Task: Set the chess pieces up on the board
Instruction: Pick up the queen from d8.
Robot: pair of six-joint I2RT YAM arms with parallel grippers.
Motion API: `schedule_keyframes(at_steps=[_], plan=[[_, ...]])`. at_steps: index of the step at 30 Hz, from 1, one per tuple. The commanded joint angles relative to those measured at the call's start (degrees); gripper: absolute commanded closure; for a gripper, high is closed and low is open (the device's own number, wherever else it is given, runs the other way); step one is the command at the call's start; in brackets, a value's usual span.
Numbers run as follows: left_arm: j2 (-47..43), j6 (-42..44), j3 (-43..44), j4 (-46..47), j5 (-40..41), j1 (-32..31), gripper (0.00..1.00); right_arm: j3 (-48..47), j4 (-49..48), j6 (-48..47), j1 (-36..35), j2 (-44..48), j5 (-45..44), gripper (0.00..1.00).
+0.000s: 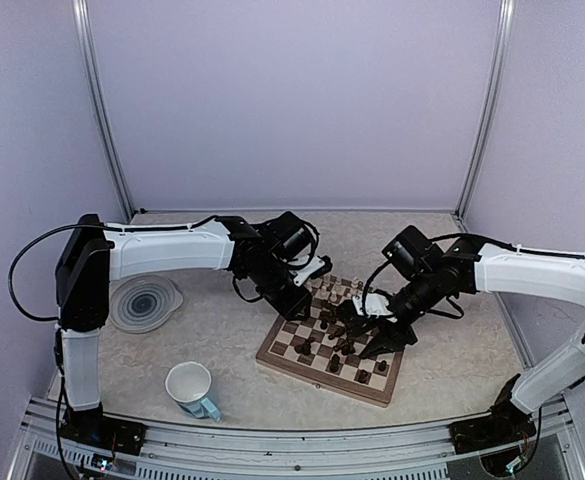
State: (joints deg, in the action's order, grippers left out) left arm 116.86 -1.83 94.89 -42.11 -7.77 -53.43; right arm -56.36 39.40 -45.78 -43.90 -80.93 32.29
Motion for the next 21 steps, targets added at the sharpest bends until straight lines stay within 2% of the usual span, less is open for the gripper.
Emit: schedule_keyframes(at_steps=[1,5,15,21], plan=[[-1.68,-2.98,-4.67,-0.02,-1.75,0.39,0.62,-3.20,-0.31,-1.07,-4.21,-3.67,-3.83,0.50],[-6.81,-3.81,-10.81,2.81,-1.57,0.35,0.57,-5.07,-0.99,-0.80,-6.06,-7.31,-5.16,0.51],[-12.36,-5.66,-19.37,8.31,-0.65,0.38,0.55,-7.77,-0.41,-1.43,-8.82,-13.08,-6.57,0.52],[-14.11,-6.99,-22.77,11.56,-1.46,0.27,0.55,-10.55,0.79,-0.86,-9.18,-16.59,-6.15,0.66]])
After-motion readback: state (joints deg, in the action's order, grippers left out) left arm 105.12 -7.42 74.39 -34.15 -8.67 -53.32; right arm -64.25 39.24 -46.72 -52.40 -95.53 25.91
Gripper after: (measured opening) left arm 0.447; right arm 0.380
